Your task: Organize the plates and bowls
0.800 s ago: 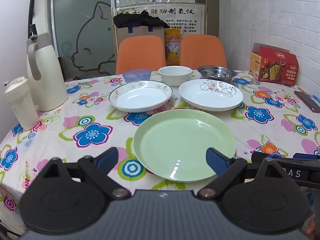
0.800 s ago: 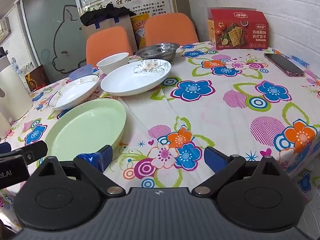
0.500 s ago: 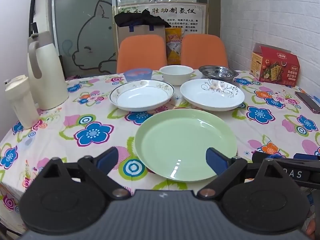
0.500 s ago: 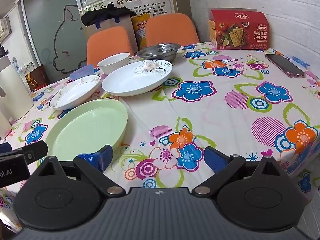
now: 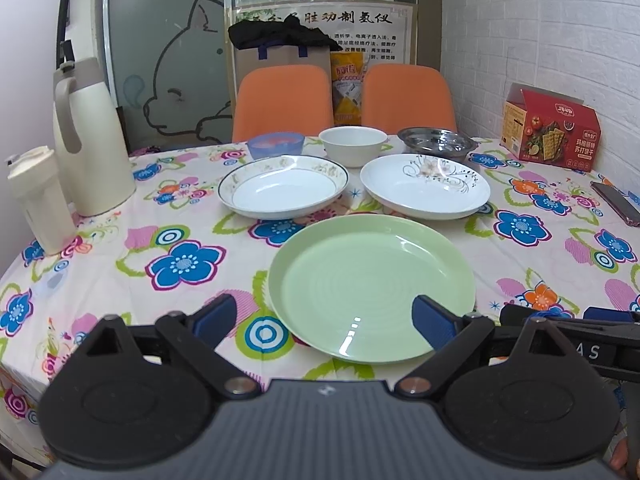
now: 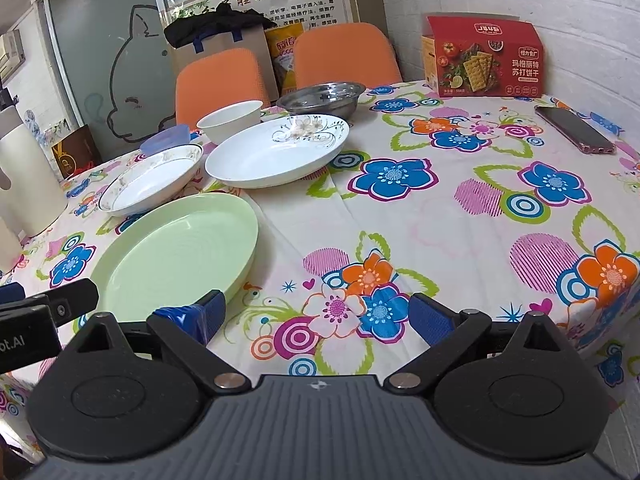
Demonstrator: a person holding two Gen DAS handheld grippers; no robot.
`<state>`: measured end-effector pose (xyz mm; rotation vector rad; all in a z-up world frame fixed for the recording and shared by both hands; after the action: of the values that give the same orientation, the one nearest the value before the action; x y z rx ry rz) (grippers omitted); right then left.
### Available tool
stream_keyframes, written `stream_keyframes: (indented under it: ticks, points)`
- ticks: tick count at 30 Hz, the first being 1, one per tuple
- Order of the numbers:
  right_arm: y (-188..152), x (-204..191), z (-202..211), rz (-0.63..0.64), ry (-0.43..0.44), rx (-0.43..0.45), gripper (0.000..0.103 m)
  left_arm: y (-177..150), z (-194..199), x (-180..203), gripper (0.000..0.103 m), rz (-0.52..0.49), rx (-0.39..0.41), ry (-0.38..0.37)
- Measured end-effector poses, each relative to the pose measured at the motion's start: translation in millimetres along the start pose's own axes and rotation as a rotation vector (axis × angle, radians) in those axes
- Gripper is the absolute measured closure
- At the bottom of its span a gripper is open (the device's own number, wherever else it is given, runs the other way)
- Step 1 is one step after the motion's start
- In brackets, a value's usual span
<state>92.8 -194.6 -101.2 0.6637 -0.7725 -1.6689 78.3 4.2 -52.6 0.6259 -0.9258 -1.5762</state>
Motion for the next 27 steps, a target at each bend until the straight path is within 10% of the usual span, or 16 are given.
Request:
stream_keyframes:
  ticks: [27]
  points:
    - [-3,4,-12,-0.018,0.004,-0.029,0.017,1,-11,3,0.010,-0.004,-0.023,-0.015]
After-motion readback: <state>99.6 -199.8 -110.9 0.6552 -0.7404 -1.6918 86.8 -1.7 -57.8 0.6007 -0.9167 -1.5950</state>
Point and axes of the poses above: each gripper's, at about its wrist camera, not at the fingertips, and z roughly against the way its jaws point, x to its right, y to its top, the point moved 9 cm from there along -z, roughly the way its jaws point, and after that the axes turned 13 degrees about -y, right-handed, at the moved point
